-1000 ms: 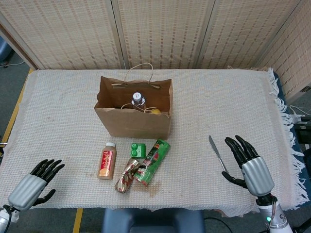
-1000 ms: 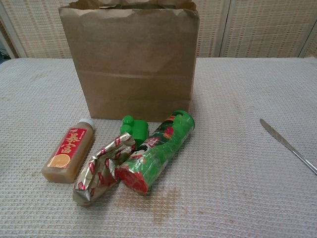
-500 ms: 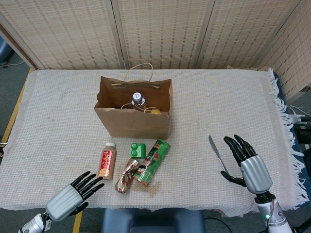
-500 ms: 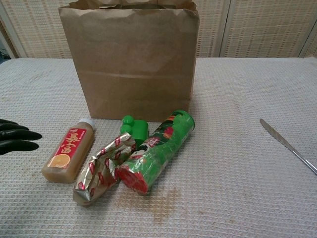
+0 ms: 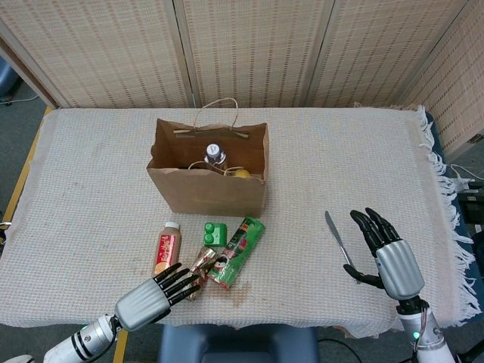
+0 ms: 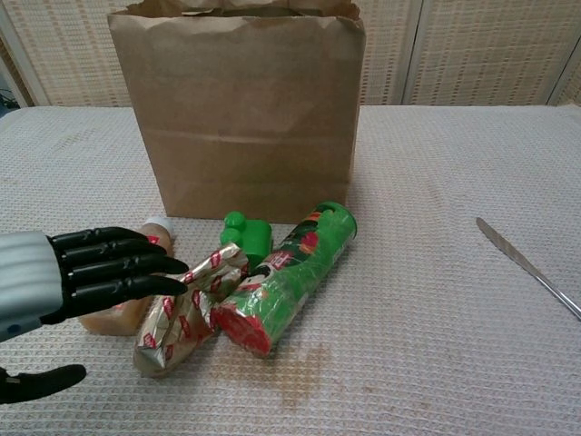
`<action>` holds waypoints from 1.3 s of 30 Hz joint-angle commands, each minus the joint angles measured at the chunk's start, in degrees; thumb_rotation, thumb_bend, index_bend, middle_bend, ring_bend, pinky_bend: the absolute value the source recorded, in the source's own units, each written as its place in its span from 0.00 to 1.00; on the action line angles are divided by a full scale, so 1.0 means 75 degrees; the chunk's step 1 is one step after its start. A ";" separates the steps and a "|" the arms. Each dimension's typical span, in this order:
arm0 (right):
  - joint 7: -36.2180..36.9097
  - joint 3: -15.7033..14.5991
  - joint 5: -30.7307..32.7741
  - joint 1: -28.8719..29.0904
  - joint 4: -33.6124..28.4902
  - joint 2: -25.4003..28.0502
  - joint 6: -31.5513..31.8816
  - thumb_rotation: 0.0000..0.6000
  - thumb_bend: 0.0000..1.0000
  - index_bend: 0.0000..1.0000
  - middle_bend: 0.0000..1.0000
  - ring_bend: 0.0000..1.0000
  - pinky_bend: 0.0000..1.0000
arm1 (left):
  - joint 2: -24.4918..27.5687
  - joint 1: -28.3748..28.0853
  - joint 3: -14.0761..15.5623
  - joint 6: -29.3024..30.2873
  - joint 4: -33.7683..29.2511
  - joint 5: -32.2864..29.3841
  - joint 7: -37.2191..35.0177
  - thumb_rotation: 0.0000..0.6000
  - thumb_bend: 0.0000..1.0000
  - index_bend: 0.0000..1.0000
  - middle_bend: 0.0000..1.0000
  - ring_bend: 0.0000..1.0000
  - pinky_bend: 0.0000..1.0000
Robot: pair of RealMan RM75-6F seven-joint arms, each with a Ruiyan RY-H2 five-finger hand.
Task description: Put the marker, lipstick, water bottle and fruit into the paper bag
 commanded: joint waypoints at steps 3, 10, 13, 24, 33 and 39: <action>0.0158 0.0111 0.0111 -0.0008 0.0000 0.0022 -0.0076 1.00 0.03 0.00 0.10 0.04 0.17 | -0.0575 -0.0320 -0.0230 -0.0580 0.0060 -0.0430 0.0198 1.00 0.37 0.00 0.00 0.00 0.06; 0.0274 0.0198 0.0138 -0.0031 -0.0034 0.0046 -0.0135 1.00 0.03 0.00 0.10 0.04 0.17 | -0.1033 -0.0760 -0.0433 -0.1101 0.0166 -0.0798 0.0414 1.00 0.37 0.00 0.00 0.00 0.06; 0.0284 0.0218 0.0133 -0.0046 -0.0049 0.0053 -0.0155 1.00 0.03 0.00 0.10 0.04 0.17 | -0.1225 -0.0954 -0.0548 -0.1327 0.0296 -0.1009 0.0479 1.00 0.37 0.00 0.00 0.00 0.06; 0.0368 0.0260 0.0176 -0.0073 -0.0109 0.0087 -0.0313 1.00 0.03 0.00 0.10 0.04 0.17 | -0.1472 -0.1303 -0.0752 -0.1861 0.0684 -0.1890 0.0953 1.00 0.37 0.00 0.00 0.00 0.07; 0.0361 0.0251 0.0135 -0.0117 -0.0163 0.0109 -0.0369 1.00 0.03 0.00 0.10 0.04 0.17 | -0.1565 -0.1414 -0.1163 -0.1948 0.0707 -0.2831 0.1407 1.00 0.36 0.00 0.00 0.00 0.09; 0.0390 0.0257 0.0128 -0.0124 -0.0196 0.0118 -0.0424 1.00 0.03 0.00 0.10 0.04 0.17 | -0.1364 -0.1385 -0.1172 -0.1765 0.0547 -0.3088 0.1787 1.00 0.36 0.00 0.00 0.00 0.09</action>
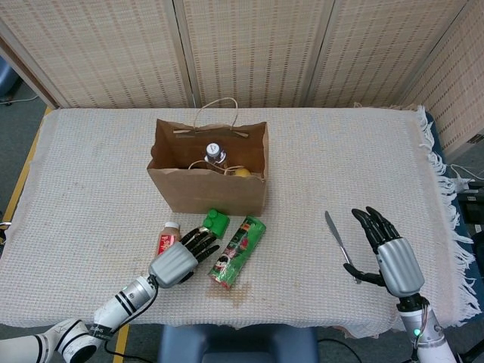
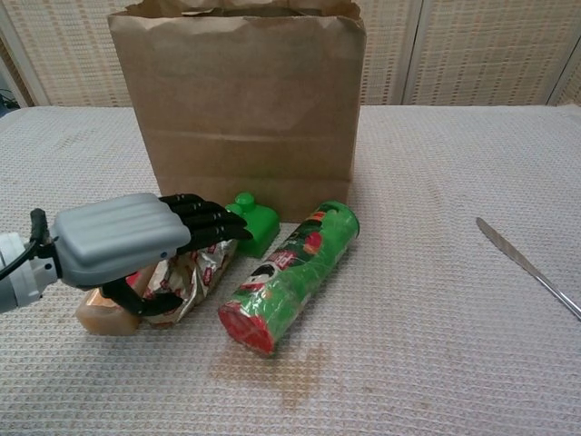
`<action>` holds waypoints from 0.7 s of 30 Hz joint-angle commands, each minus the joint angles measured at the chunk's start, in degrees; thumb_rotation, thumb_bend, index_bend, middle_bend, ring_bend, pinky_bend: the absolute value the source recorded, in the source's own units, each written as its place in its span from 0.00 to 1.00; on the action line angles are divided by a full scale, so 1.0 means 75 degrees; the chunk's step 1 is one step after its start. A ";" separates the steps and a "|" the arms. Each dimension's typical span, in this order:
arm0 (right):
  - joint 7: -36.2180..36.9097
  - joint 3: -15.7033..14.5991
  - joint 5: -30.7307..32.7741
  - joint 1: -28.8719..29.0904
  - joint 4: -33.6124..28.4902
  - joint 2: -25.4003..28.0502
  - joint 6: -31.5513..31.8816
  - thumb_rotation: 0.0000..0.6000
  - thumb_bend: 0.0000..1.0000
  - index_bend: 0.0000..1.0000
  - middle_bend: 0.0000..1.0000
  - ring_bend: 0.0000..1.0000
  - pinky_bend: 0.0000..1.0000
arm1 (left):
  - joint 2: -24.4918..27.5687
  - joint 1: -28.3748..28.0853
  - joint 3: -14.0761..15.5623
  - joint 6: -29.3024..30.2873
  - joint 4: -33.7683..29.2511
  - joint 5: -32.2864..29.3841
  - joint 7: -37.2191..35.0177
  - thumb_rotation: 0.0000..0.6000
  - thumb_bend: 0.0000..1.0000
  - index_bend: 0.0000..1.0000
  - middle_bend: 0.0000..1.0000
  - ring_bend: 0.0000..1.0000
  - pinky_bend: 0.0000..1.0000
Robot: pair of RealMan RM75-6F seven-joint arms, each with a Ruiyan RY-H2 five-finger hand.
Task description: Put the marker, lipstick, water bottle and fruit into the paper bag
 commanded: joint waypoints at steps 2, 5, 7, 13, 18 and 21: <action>0.0029 -0.0004 0.0004 -0.0006 -0.0031 0.0011 -0.0033 1.00 0.03 0.00 0.10 0.04 0.17 | 0.0130 0.0019 0.0130 0.0009 -0.0065 -0.0111 0.0269 1.00 0.36 0.00 0.00 0.00 0.09; 0.0038 -0.0012 -0.0001 -0.0019 -0.0043 0.0027 -0.0052 1.00 0.03 0.00 0.10 0.04 0.17 | 0.0061 0.0033 0.0187 0.0022 0.0013 -0.0229 0.0439 1.00 0.36 0.00 0.00 0.00 0.08; 0.0048 -0.0014 -0.0003 -0.0025 -0.0046 0.0032 -0.0064 1.00 0.03 0.00 0.10 0.04 0.17 | -0.0037 0.0017 0.0142 0.0049 0.0106 -0.0350 0.0533 1.00 0.36 0.00 0.00 0.00 0.08; 0.0016 -0.0003 0.0014 -0.0027 -0.0077 0.0029 -0.0124 1.00 0.03 0.00 0.10 0.04 0.17 | -0.0160 -0.0156 -0.0062 -0.0091 0.0233 -0.0796 0.0769 1.00 0.36 0.00 0.00 0.00 0.09; 0.0041 -0.0001 0.0021 -0.0035 -0.0084 0.0045 -0.0153 1.00 0.03 0.00 0.10 0.04 0.17 | -0.0297 -0.0226 -0.0076 -0.0147 0.0421 -0.1066 0.0819 1.00 0.36 0.00 0.00 0.00 0.17; 0.0063 -0.0001 0.0002 -0.0040 -0.0104 0.0057 -0.0152 1.00 0.03 0.00 0.10 0.04 0.17 | -0.0453 -0.0220 -0.0012 -0.0075 0.0659 -0.1113 0.0764 1.00 0.37 0.03 0.00 0.03 0.25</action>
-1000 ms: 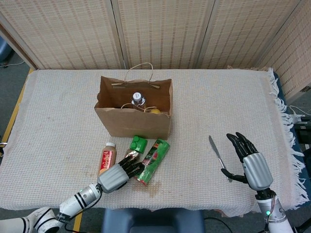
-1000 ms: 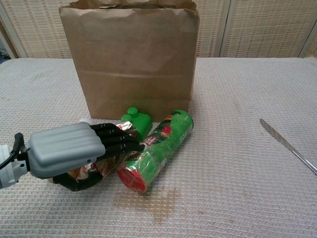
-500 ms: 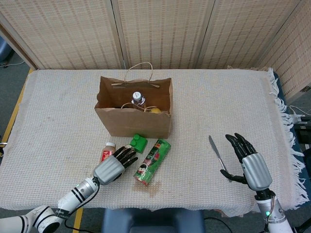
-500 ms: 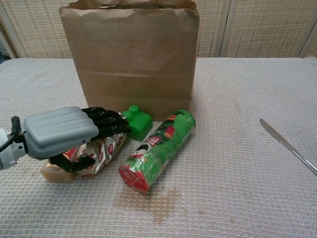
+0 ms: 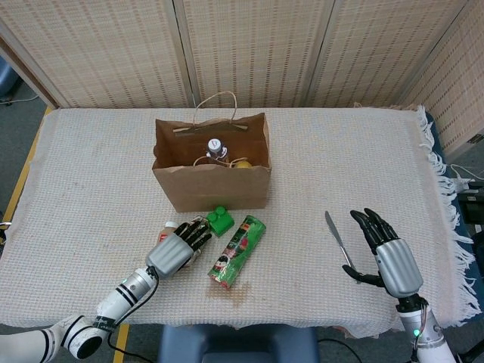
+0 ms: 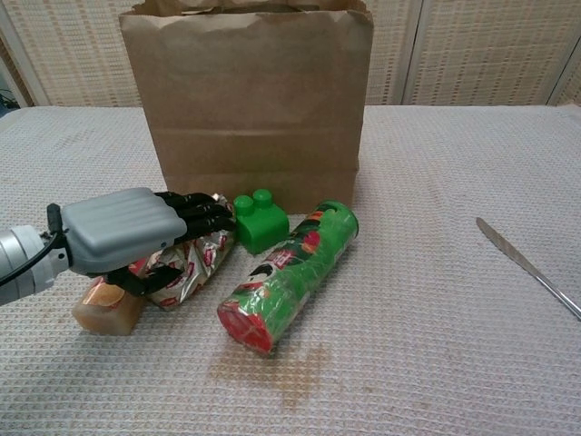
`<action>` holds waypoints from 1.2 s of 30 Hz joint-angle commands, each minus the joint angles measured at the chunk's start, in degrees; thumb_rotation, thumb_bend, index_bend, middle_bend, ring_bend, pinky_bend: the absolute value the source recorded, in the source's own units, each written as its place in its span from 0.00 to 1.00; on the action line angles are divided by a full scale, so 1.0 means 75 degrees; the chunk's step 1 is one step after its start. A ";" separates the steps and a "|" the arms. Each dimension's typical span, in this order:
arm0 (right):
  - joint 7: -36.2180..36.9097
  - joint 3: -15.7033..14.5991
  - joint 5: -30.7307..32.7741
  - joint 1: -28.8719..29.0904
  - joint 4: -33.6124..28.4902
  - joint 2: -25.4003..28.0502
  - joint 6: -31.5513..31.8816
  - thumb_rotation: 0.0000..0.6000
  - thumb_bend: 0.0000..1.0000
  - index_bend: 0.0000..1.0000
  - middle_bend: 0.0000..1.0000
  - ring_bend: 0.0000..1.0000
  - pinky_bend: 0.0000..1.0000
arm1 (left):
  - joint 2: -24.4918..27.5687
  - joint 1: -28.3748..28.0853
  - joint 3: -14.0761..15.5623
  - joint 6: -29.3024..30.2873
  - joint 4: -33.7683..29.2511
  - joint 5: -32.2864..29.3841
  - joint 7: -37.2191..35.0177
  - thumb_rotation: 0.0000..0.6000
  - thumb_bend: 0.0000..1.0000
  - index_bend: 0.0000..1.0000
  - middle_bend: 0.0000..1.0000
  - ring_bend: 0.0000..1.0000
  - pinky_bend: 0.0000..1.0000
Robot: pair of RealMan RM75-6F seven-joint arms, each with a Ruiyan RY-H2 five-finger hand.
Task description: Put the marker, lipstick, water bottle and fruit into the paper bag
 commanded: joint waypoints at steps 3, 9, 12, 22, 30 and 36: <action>0.0008 -0.0005 -0.0024 -0.0005 -0.0016 0.0008 -0.0011 1.00 0.03 0.00 0.10 0.04 0.17 | -0.0281 0.0039 0.0123 0.0223 0.0424 -0.0008 -0.0114 1.00 0.42 0.16 0.06 0.13 0.36; 0.0004 -0.0005 -0.0023 -0.0004 -0.0040 0.0010 -0.0053 1.00 0.03 0.00 0.10 0.04 0.17 | -0.0511 0.0127 0.0211 0.0614 0.0852 0.0088 -0.0318 1.00 0.51 0.43 0.34 0.39 0.60; -0.0009 -0.0001 -0.0013 -0.0009 -0.0041 0.0011 -0.0066 1.00 0.03 0.00 0.10 0.04 0.17 | -0.0547 0.0158 0.0276 0.0780 0.0982 0.0185 -0.0471 1.00 0.56 0.56 0.52 0.55 0.73; 0.0001 0.0028 0.0013 -0.0026 -0.0013 0.0001 -0.0068 1.00 0.03 0.00 0.10 0.04 0.17 | -0.0254 0.0414 0.0398 0.1618 0.0816 0.0500 -0.1312 1.00 0.65 0.76 0.76 0.76 0.87; 0.0009 0.0018 -0.0036 -0.0050 -0.0028 -0.0006 -0.0034 1.00 0.03 0.00 0.10 0.04 0.17 | 0.0246 0.0725 0.0372 0.2107 0.0355 0.0374 -0.1950 1.00 0.66 0.76 0.81 0.80 0.90; 0.0020 0.0037 -0.0028 -0.0066 -0.0013 -0.0021 -0.0010 1.00 0.03 0.00 0.10 0.04 0.17 | 0.0663 0.0953 0.0258 0.2464 -0.0031 0.0222 -0.2347 1.00 0.66 0.76 0.82 0.81 0.91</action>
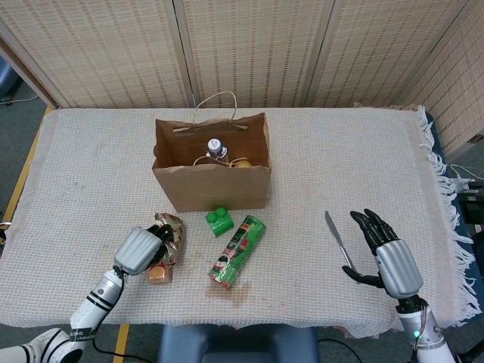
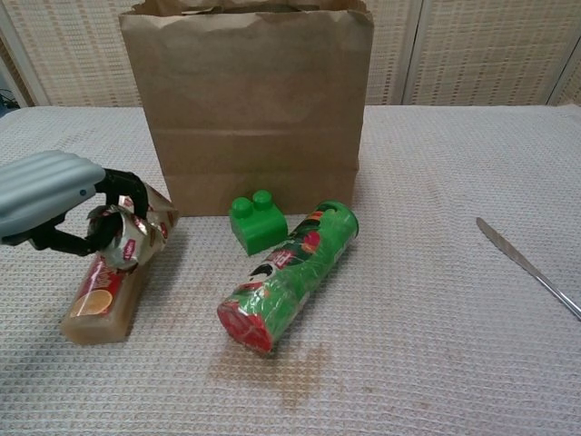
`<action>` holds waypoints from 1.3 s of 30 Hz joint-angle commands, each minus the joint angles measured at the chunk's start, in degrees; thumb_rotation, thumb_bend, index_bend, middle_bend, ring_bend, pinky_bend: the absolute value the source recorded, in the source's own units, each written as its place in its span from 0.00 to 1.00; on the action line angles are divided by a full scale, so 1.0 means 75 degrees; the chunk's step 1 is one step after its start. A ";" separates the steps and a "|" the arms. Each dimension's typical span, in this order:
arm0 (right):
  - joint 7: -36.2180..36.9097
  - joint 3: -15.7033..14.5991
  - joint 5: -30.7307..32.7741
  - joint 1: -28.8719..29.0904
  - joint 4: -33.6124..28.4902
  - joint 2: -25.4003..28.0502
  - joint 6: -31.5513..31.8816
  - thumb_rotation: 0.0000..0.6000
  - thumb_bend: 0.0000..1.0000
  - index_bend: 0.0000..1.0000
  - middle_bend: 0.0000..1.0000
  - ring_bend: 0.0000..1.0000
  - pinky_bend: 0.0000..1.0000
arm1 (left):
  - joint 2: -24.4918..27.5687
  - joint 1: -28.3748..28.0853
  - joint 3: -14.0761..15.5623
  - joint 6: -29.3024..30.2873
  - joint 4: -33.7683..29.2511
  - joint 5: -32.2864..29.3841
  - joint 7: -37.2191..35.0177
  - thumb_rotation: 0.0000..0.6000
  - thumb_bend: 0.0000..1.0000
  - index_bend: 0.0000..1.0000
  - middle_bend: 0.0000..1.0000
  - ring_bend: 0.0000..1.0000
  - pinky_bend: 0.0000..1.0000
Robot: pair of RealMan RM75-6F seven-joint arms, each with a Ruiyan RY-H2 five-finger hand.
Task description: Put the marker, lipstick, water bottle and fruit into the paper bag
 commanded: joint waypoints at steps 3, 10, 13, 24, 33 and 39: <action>0.0024 0.0006 0.0013 -0.0004 -0.0003 -0.0001 -0.0008 1.00 0.03 0.00 0.10 0.04 0.17 | 0.0444 0.0178 -0.0234 0.0278 -0.0477 -0.0255 -0.0414 1.00 0.66 0.76 0.82 0.81 0.91; 0.0075 0.0024 0.0044 -0.0008 -0.0021 0.0011 -0.0016 1.00 0.03 0.00 0.10 0.04 0.17 | 0.1233 0.0293 -0.0810 0.0455 -0.1115 -0.0912 -0.0781 1.00 0.66 0.76 0.82 0.81 0.91; 0.0080 0.0027 0.0051 -0.0007 -0.0022 0.0011 -0.0025 1.00 0.03 0.00 0.10 0.04 0.17 | 0.1454 0.0321 -0.1168 0.0503 -0.1297 -0.1356 -0.1045 1.00 0.66 0.76 0.82 0.81 0.91; 0.0006 0.0012 0.0007 0.0001 -0.0016 0.0002 -0.0063 1.00 0.03 0.00 0.10 0.04 0.17 | 0.2091 0.0044 -0.2663 0.0597 -0.1944 -0.2768 -0.1372 1.00 0.67 0.76 0.82 0.81 0.91; 0.0073 0.0017 0.0017 0.0000 0.0001 0.0021 -0.0066 1.00 0.03 0.00 0.10 0.04 0.17 | 0.2511 -0.0658 -0.3758 0.0688 -0.2720 -0.3292 -0.0868 1.00 0.66 0.76 0.82 0.81 0.91; 0.0127 0.0022 0.0047 0.0020 -0.0010 0.0040 -0.0118 1.00 0.03 0.00 0.10 0.04 0.17 | 0.2424 -0.1158 -0.3843 0.0514 -0.3124 -0.3386 -0.0349 1.00 0.66 0.76 0.82 0.81 0.91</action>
